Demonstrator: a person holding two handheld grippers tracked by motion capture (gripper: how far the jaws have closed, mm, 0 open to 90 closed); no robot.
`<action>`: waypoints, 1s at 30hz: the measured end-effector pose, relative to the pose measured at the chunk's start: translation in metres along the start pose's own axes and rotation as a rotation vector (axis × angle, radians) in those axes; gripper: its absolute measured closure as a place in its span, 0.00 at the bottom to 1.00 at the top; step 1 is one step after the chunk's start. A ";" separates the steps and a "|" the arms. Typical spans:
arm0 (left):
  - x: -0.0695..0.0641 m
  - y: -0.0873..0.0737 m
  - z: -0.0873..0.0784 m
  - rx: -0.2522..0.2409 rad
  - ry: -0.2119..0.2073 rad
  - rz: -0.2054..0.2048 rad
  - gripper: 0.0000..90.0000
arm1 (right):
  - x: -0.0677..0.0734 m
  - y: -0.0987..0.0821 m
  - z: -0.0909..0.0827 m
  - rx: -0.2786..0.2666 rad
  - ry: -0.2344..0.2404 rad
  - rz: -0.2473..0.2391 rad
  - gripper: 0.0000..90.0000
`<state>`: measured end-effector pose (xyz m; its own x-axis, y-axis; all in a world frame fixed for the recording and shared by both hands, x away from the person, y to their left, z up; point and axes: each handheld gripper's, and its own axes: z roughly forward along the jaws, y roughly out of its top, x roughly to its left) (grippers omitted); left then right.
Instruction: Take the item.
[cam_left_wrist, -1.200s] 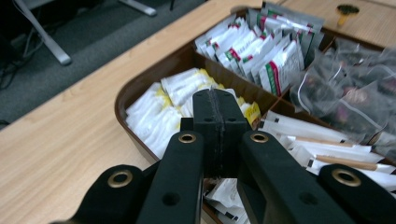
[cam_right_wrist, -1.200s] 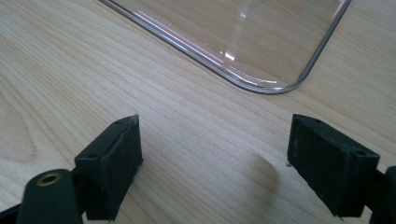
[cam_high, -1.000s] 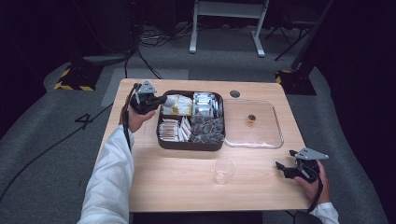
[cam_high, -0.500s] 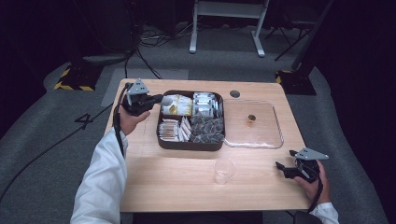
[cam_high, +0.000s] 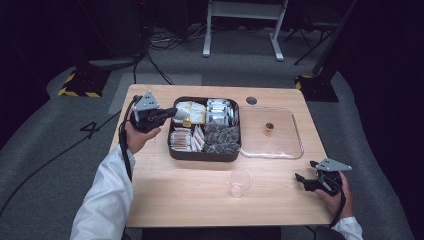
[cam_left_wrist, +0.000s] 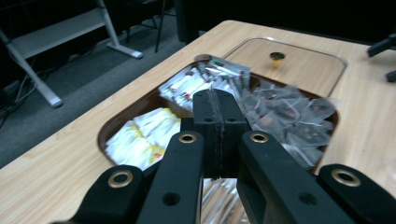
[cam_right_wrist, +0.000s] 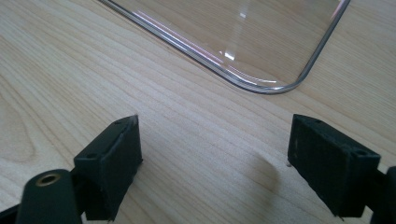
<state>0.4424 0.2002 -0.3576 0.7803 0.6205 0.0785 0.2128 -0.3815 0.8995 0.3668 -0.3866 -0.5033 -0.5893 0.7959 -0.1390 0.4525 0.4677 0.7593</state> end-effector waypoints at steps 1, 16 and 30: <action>-0.003 0.000 0.000 -0.003 -0.011 0.004 0.99 | 0.000 0.000 0.000 0.000 0.001 0.000 0.20; -0.044 0.006 0.007 -0.019 -0.100 0.043 0.99 | 0.000 0.000 0.000 0.001 0.003 0.003 0.20; -0.078 0.019 0.013 -0.057 -0.198 0.083 0.99 | -0.001 0.000 0.000 0.002 0.006 0.005 0.20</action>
<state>0.3930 0.1354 -0.3525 0.8950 0.4401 0.0724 0.1139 -0.3825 0.9169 0.3674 -0.3870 -0.5033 -0.5908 0.7961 -0.1312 0.4571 0.4643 0.7586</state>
